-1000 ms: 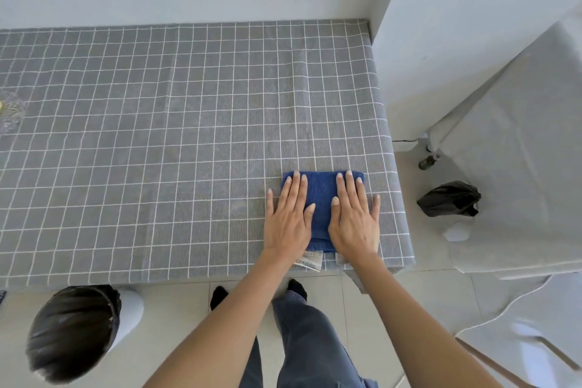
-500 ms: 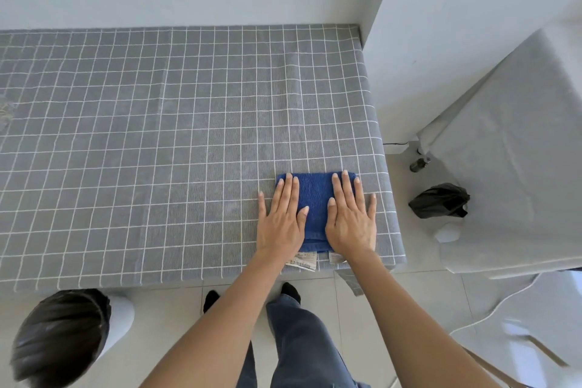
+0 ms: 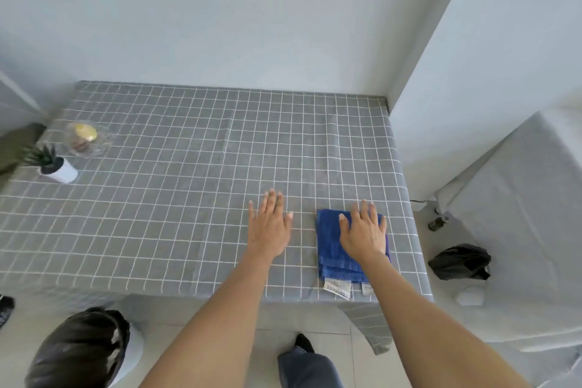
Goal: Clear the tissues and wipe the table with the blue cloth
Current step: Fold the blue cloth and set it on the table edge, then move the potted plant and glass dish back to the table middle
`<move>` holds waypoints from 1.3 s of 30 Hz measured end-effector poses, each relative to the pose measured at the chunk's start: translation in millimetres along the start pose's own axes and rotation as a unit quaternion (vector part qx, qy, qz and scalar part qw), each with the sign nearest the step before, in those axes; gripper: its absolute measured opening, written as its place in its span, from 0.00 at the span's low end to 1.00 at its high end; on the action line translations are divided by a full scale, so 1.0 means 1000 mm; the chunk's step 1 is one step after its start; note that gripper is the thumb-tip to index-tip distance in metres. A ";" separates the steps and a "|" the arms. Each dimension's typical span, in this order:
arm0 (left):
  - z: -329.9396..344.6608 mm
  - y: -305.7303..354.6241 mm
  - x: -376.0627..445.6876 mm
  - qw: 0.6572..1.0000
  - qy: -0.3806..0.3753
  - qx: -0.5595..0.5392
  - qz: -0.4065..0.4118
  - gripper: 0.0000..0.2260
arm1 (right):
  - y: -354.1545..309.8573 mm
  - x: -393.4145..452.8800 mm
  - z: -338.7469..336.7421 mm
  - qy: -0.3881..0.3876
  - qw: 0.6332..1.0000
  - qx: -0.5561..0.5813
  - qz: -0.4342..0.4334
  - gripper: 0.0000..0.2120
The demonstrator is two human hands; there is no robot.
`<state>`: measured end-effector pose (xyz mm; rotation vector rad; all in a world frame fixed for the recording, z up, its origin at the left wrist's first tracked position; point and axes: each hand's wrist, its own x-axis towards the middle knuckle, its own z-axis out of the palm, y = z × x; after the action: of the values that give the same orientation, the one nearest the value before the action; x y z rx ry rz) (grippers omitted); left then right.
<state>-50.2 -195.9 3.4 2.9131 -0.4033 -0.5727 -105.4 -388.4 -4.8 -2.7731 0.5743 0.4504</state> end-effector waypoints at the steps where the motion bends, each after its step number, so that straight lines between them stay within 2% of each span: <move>1: -0.011 -0.013 0.000 1.000 0.003 -0.002 -0.017 0.26 | -0.013 0.000 -0.005 -0.004 1.000 -0.004 -0.002 0.28; 6: -0.063 -0.084 -0.012 0.998 0.041 0.001 -0.043 0.26 | -0.100 0.000 -0.030 0.009 0.998 -0.020 -0.058 0.27; 13: -0.119 -0.215 -0.049 0.989 0.093 -0.004 -0.114 0.27 | -0.248 -0.010 -0.044 0.052 0.988 -0.025 -0.142 0.27; 17: -0.134 -0.290 -0.076 0.981 0.125 0.004 -0.151 0.27 | -0.319 -0.023 -0.036 0.059 0.980 -0.024 -0.187 0.27; 22: -0.134 -0.364 -0.106 0.973 0.113 0.036 -0.200 0.29 | -0.384 -0.035 -0.018 0.042 0.971 -0.041 -0.232 0.27; 31: -0.124 -0.424 -0.114 0.964 0.094 -0.014 -0.247 0.29 | -0.461 -0.021 0.006 0.006 0.955 -0.066 -0.289 0.27; 39: -0.110 -0.454 -0.065 0.953 0.068 -0.060 -0.291 0.30 | -0.512 0.041 0.022 -0.023 0.943 -0.070 -0.324 0.28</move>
<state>40.4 265.4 39.5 2.9031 0.5088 -0.4329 141.7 57.5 62.5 -2.8519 -0.4022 0.4057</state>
